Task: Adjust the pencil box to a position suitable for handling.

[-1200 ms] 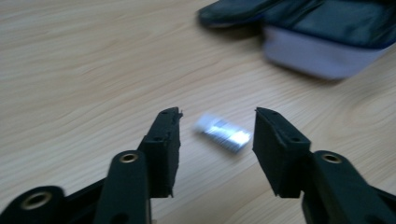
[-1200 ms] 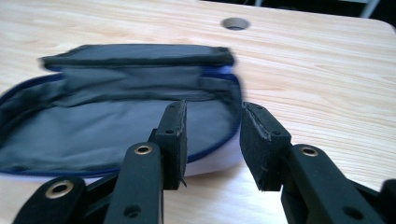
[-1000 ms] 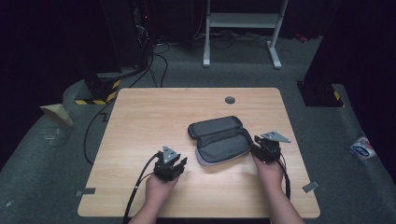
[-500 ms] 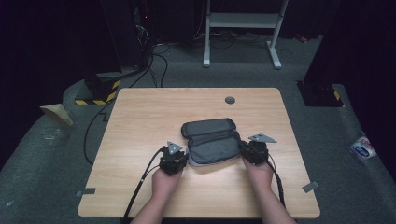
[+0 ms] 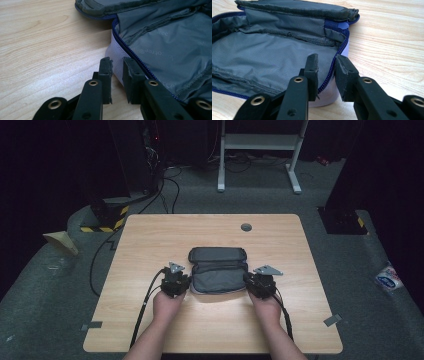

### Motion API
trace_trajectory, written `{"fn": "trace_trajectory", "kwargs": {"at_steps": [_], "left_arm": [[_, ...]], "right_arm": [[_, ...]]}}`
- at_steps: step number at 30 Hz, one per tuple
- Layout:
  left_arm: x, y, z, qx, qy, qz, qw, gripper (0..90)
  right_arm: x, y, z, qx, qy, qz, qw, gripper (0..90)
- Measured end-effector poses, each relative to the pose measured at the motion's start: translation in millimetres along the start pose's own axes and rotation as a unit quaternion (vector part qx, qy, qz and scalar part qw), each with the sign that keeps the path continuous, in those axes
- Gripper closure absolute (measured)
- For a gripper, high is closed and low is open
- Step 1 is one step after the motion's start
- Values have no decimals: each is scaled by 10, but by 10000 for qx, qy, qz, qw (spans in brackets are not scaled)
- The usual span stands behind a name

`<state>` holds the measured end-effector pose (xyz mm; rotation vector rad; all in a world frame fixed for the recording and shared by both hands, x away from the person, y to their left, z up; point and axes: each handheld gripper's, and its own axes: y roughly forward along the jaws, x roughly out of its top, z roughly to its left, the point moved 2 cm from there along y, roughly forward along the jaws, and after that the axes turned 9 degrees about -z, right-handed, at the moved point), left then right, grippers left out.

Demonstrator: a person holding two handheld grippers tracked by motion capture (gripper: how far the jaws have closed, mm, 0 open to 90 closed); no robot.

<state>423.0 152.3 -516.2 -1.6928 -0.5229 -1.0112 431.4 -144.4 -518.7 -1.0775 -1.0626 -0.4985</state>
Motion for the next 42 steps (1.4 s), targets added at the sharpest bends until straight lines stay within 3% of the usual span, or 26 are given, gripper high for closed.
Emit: {"fn": "trace_trajectory", "kwargs": {"at_steps": [6,14,24,29,35,40,42], "left_arm": [[-9,73,27,31,-60,-7,10000,773],[39,73,29,121,13,-38,9999,746],[-8,-49,120,283,-3,-260,9993,666],[-45,-146,141,391,28,-360,9986,608],[-169,-300,198,480,37,-387,9981,555],[-238,-350,229,510,13,-388,9979,528],[-296,-390,278,558,-94,-375,9977,516]], "right_arm": [[43,65,-41,-31,69,-6,10000,718],[57,73,-81,-55,152,-46,9999,695],[109,-88,-136,-60,247,-294,9992,615],[99,-156,-134,-28,84,-332,9994,591],[80,-374,-173,-37,123,-494,9987,548],[8,-441,-229,-96,103,-460,9988,541],[-32,-455,-258,-133,104,-404,9990,538]]}}
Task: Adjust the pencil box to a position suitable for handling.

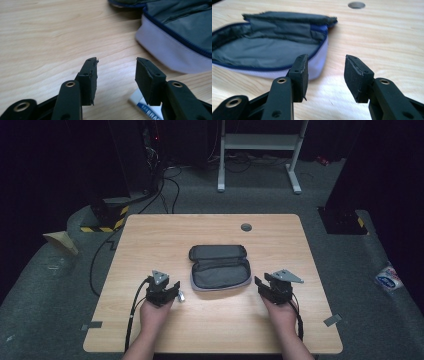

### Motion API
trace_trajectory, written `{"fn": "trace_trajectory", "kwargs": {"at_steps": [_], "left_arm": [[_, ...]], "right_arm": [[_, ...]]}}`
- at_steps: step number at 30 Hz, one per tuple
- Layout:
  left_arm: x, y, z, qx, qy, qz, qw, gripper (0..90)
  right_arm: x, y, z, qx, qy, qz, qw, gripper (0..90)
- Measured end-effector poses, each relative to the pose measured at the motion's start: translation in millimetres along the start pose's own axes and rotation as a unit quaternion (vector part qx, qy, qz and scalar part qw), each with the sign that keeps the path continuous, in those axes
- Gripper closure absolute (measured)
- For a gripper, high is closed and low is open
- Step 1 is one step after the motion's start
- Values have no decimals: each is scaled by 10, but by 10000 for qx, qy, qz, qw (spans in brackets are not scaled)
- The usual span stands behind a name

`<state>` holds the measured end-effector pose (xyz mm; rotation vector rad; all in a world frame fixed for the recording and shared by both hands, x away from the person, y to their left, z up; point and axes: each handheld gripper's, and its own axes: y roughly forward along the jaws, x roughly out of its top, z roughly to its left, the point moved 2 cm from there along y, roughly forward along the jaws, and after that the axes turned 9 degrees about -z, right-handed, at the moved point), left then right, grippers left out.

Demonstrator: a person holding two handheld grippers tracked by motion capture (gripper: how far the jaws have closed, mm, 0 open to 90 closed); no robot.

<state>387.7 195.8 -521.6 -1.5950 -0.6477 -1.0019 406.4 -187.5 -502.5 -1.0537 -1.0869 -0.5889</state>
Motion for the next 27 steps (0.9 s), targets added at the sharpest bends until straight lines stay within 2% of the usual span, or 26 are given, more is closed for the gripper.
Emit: {"fn": "trace_trajectory", "kwargs": {"at_steps": [5,14,17,19,21,22,25,27], "left_arm": [[-58,-51,28,4,-23,4,10000,506],[-161,-247,119,-19,-91,-93,9999,499],[-190,-289,177,22,-38,-40,10000,500],[-239,-327,235,99,48,64,9999,501],[-263,-337,253,129,47,100,9999,501],[-291,-348,285,141,31,143,9998,501],[-353,-366,330,172,-34,254,9995,501],[-391,-385,336,249,38,231,9994,501]], "right_arm": [[-89,-49,-55,-60,-25,60,10000,540],[-284,-210,-161,-337,-108,250,9991,555],[-381,-275,-222,-504,-79,375,9980,543],[-420,-315,-251,-550,-70,420,9976,536],[-432,-334,-262,-581,-81,422,9974,537],[-456,-378,-278,-676,-142,499,9964,538],[-482,-403,-287,-723,-167,581,9955,530],[-513,-430,-290,-781,-296,761,9936,512]]}}
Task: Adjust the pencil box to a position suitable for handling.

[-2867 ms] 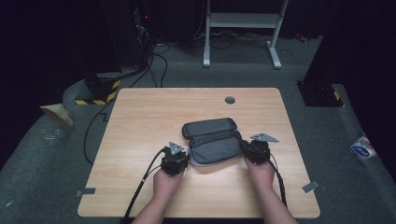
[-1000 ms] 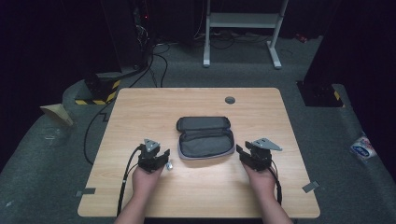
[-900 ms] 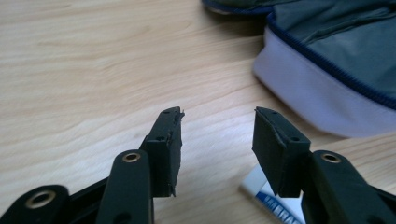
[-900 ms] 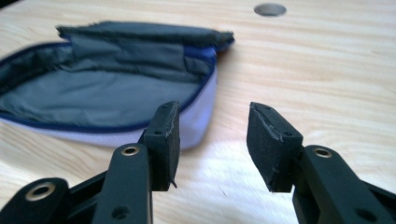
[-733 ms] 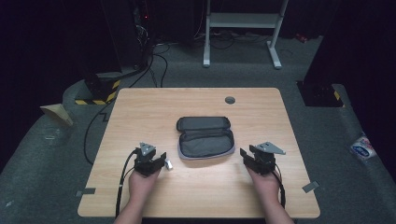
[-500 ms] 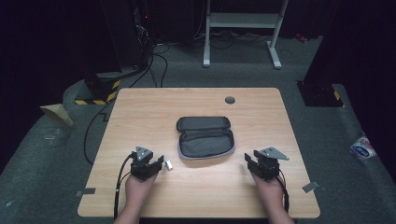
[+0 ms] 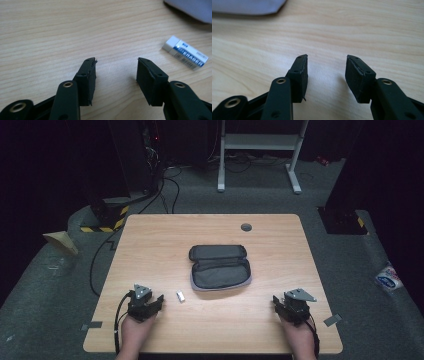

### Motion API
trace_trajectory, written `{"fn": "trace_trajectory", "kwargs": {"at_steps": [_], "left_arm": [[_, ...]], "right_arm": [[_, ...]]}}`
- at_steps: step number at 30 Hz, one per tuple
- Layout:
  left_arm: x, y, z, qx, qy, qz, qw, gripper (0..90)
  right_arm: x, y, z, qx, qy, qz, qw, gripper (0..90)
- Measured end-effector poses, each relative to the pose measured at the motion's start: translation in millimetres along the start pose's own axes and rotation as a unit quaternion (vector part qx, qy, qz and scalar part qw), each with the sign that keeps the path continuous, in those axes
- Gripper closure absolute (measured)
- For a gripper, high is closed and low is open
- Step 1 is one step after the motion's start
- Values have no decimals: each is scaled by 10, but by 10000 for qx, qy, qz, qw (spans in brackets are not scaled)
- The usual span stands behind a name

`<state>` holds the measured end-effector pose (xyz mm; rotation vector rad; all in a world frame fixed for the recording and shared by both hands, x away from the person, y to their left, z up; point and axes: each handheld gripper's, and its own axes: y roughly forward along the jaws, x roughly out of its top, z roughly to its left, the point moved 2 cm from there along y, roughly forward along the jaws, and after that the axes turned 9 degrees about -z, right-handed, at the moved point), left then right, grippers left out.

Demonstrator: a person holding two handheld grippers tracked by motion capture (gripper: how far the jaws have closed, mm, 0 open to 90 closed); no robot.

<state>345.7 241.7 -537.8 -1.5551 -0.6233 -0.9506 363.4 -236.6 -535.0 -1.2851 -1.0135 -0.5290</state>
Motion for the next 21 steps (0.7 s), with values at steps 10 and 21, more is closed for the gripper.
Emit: {"fn": "trace_trajectory", "kwargs": {"at_steps": [10,21], "left_arm": [[-38,-14,-22,14,147,-33,9999,391],[-23,-61,-111,-103,177,-48,9998,419]], "right_arm": [[0,31,-50,3,129,136,9998,415],[7,45,-42,-31,155,126,9998,402]]}}
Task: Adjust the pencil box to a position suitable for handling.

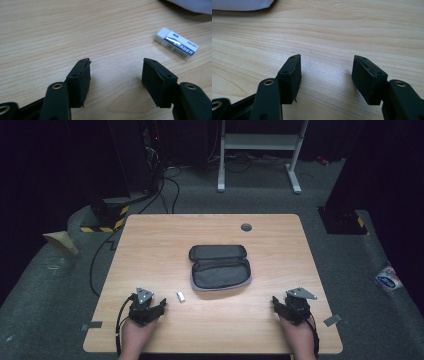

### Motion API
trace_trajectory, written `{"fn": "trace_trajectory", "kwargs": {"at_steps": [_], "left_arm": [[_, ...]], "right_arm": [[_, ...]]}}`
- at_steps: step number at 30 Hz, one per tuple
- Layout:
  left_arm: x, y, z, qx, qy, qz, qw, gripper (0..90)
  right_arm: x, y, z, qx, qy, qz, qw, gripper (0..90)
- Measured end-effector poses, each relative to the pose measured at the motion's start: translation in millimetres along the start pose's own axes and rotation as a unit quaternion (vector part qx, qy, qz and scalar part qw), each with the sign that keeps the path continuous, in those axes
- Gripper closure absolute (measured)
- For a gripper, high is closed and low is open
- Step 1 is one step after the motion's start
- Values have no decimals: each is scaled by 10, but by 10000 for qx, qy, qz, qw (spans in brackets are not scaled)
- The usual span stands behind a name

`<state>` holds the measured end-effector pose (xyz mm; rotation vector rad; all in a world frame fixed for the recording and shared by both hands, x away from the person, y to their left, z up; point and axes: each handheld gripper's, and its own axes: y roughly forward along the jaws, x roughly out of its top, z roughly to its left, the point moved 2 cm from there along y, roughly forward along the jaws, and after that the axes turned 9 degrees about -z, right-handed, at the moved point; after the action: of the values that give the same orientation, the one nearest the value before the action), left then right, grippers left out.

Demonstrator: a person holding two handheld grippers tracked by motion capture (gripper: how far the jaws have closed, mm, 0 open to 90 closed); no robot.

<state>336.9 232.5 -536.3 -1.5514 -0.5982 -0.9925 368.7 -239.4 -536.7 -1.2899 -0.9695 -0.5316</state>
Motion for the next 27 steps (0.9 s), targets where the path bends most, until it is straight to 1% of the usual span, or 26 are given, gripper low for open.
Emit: {"fn": "trace_trajectory", "kwargs": {"at_steps": [1,2,4,7,8,14,18,20,22,25,27], "left_arm": [[20,-10,-34,-26,11,-31,10000,427],[20,-10,-34,-26,11,-31,10000,427],[42,-15,-68,-117,-47,-68,9999,426],[72,-17,-119,-153,46,-112,9998,429],[77,-18,-125,-168,20,-130,9998,429],[91,-17,-154,-201,31,-168,9997,429],[110,-19,-182,-217,-24,-205,9996,418],[123,-20,-192,-245,9,-218,9995,414],[134,-15,-214,-271,-21,-218,9994,412],[156,-12,-246,-314,-8,-234,9992,409],[169,-11,-277,-341,35,-244,9991,409]], "right_arm": [[0,0,-4,8,-23,-2,10000,401],[0,0,-4,8,-23,-2,10000,401],[-2,-4,0,-2,3,11,10000,400],[-3,-6,0,-9,3,11,10000,400],[-3,-6,0,-10,5,12,10000,401],[-4,-7,1,-13,6,11,10000,401],[-4,-6,1,-13,5,10,10000,401],[-4,-7,1,-14,4,10,10000,401],[-4,-7,1,-17,2,9,10000,401],[-5,-8,5,-22,17,11,10000,402],[-5,-8,5,-22,19,11,10000,402]]}}
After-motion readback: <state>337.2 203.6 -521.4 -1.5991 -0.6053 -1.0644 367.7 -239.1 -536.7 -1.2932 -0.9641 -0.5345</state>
